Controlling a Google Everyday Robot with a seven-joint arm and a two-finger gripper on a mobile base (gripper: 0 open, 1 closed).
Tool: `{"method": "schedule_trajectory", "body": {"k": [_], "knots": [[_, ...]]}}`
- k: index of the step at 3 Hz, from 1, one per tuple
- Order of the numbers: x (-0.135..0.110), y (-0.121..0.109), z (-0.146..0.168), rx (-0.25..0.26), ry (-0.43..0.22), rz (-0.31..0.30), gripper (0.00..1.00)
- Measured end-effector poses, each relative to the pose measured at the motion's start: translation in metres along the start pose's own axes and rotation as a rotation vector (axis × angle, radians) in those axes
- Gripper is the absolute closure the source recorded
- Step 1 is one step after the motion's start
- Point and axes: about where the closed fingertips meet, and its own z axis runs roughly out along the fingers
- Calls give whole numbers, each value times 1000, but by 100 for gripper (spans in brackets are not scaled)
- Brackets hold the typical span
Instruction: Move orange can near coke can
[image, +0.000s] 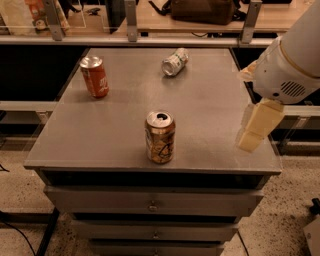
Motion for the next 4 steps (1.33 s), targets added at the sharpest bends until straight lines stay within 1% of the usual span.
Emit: {"method": "schedule_trajectory", "body": {"k": [1,2,3,4], "knots": [[-33,1,32,-62,-65,-35,0],[-64,5,49,-128,-131,-68,0],[-90,14,57,-188,-185,-102,0],[-107,22,57,-219,-218,-133,0]]}}
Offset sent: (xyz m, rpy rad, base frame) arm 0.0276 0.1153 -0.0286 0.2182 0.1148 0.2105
